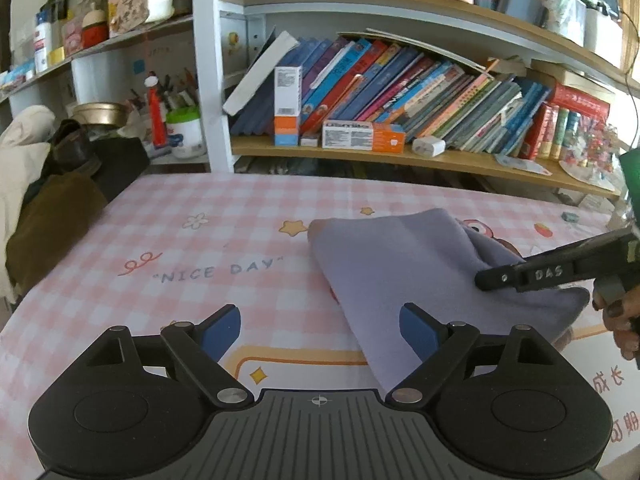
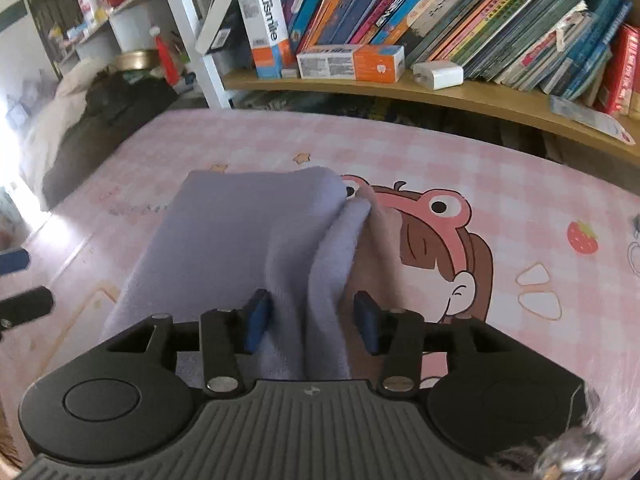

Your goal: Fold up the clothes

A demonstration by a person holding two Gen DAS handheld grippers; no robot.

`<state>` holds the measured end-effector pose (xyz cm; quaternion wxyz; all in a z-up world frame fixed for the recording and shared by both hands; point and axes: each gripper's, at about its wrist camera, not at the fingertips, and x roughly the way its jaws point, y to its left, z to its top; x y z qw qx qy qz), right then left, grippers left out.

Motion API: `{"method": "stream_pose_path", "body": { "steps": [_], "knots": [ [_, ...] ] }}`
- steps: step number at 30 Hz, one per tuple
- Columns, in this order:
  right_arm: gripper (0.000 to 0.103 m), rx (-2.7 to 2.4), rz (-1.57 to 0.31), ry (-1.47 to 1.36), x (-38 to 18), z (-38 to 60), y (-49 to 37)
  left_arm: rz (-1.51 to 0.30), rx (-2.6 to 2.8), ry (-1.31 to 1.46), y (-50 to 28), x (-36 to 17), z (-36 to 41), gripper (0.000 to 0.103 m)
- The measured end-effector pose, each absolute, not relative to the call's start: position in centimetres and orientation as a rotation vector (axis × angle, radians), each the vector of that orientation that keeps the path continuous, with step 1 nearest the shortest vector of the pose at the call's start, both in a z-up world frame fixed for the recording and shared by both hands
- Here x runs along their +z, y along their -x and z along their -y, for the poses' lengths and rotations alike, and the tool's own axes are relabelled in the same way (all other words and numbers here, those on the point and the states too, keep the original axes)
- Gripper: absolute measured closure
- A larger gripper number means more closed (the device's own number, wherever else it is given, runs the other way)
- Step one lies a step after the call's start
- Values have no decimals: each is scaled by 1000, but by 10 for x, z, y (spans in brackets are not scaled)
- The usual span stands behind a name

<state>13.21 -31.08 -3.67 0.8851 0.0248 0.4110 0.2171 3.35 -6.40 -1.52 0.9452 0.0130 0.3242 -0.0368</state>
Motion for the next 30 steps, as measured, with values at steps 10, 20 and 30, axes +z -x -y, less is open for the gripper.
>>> {"method": "stream_pose_path", "body": {
  "steps": [10,20,30],
  "knots": [
    [63,509,-764,-29,1,321,-85,-673,-129,-35,-39,-20,77,14],
    [103,423,-932,-71,-44,334,-92,-663,-177,-64,-39,-15,97,14],
    [41,435,-824,-140,-11,337,-97,-687,-157,-21,-45,-18,92,14]
  ]
}}
